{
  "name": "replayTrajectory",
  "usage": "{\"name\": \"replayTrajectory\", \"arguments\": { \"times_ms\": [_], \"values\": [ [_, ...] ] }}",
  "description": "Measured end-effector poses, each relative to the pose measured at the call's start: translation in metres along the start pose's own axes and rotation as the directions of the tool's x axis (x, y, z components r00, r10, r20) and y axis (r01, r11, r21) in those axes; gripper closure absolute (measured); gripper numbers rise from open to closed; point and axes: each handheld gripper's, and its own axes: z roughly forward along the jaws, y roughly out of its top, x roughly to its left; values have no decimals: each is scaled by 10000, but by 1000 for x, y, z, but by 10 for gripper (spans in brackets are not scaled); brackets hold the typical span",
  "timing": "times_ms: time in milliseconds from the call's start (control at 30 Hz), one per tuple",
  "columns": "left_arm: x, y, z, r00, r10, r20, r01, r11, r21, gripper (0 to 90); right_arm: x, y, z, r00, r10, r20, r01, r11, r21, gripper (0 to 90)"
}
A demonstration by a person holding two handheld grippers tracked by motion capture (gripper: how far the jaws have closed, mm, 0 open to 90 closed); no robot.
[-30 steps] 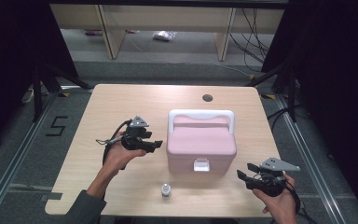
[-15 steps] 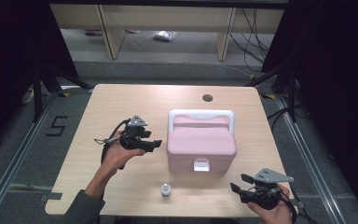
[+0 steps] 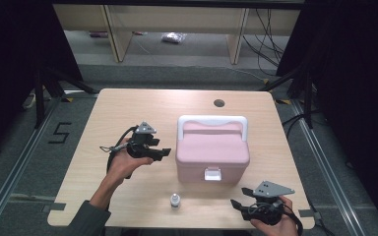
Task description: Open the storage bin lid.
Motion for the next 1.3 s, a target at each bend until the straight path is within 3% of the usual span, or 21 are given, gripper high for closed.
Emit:
{"name": "replayTrajectory", "arguments": {
  "times_ms": [67,100,167,233,267,400,433,533,600,667,733,967,1167,1267,1300],
  "values": [
    [-1,0,0,10000,-25,-31,25,10000,-69,392,2,1,2,9999,-1,-121,2,10000,36,416],
    [-1,0,-1,10000,-33,-33,33,10000,-53,392,5,3,5,9995,-253,-161,254,9997,61,415],
    [-1,0,-2,10000,-51,7,51,10000,-53,393,9,3,5,9997,-10,-229,14,9999,163,415],
    [-1,0,-2,9998,-171,-44,170,9997,-164,392,11,5,7,9994,-188,-299,193,9996,185,414],
    [0,1,-2,10000,-96,-16,96,9999,-142,391,10,6,9,9979,-575,-302,579,9983,121,414],
    [1,3,-5,9999,-107,94,107,9999,-45,385,15,8,12,9982,-354,-491,364,9991,200,413],
    [1,4,-5,10000,-42,36,42,10000,-62,382,13,9,13,9965,-689,-472,697,9975,148,413],
    [2,9,-8,9999,-7,150,8,10000,-66,377,16,9,14,9974,-446,-563,460,9987,239,412],
    [2,13,-10,9997,-45,239,48,9999,-118,371,14,10,16,9951,-806,-568,819,9964,210,412],
    [4,20,-14,9993,87,367,-82,9999,-139,364,16,10,16,9967,-527,-611,549,9979,340,412],
    [2,27,-17,9993,50,378,-44,9999,-157,354,16,10,15,9957,-757,-526,770,9967,242,412],
    [-6,64,-34,9941,995,428,-1005,9947,217,342,15,9,15,9964,-624,-571,641,9975,295,413],
    [-18,94,-27,9836,1694,619,-1745,9807,880,333,14,7,14,9967,-560,-583,578,9979,302,413],
    [-19,101,-24,9798,1888,662,-1948,9757,1007,326,12,7,14,9967,-565,-578,583,9978,303,413],
    [-20,104,-22,9785,1964,632,-2025,9730,1110,326,14,6,14,9977,-305,-608,329,9987,392,413]
  ]
}}
